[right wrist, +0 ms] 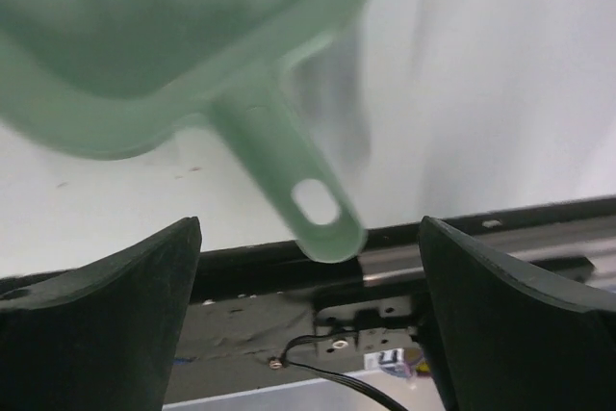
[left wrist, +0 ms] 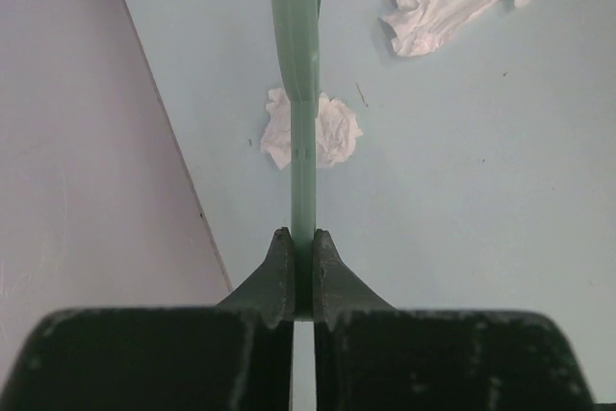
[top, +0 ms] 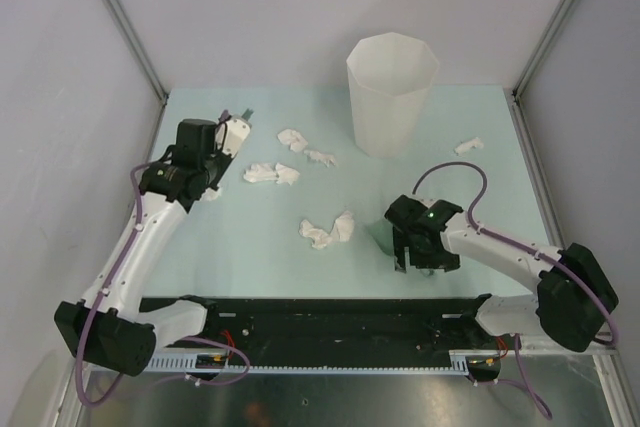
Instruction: Sweep away the paper scraps from the table
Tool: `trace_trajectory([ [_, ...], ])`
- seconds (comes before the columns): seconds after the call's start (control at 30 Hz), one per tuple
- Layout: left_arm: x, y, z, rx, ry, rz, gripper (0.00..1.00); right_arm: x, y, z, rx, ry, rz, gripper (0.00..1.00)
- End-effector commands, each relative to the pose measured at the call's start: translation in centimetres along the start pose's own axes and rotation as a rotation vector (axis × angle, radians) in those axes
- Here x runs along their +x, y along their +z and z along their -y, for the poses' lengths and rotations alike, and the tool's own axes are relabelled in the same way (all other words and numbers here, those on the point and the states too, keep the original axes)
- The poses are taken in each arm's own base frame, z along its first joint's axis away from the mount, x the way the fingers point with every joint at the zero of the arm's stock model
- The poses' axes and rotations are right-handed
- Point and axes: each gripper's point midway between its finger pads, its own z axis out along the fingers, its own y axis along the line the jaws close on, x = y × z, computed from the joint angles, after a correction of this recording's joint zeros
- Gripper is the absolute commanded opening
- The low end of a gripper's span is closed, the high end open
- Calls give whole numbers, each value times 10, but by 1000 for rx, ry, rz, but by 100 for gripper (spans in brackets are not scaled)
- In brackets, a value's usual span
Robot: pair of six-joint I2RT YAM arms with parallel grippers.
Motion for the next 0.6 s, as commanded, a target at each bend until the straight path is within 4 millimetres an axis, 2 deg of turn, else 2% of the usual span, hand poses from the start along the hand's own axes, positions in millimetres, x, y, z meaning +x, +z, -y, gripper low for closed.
trace_trajectory([
  [0.0,2,-4,-16,-56,2,22,0,-21,-11,-44,-252,-19,59,100],
  [0.03,6,-4,-18,-60,0,14,0,-22,-8,-49,-276,-31,62,100],
  [0.13,12,-4,-23,-69,-5,5,0,-13,13,-44,-232,-19,-2,98],
  [0.23,15,-5,-27,-78,-9,3,0,-3,26,-42,-194,-34,-60,95],
  [0.4,19,-5,-31,-86,-3,-6,0,-1,30,-39,-147,-23,-58,89],
  [0.5,20,-5,-32,-87,-2,-9,0,-5,27,-37,-141,-15,-31,63],
  [0.53,21,-3,-32,-86,2,-14,0,-7,25,-35,-141,-10,-21,44],
  [0.57,21,-3,-32,-85,2,-16,0,-11,21,-34,-140,-2,3,34],
])
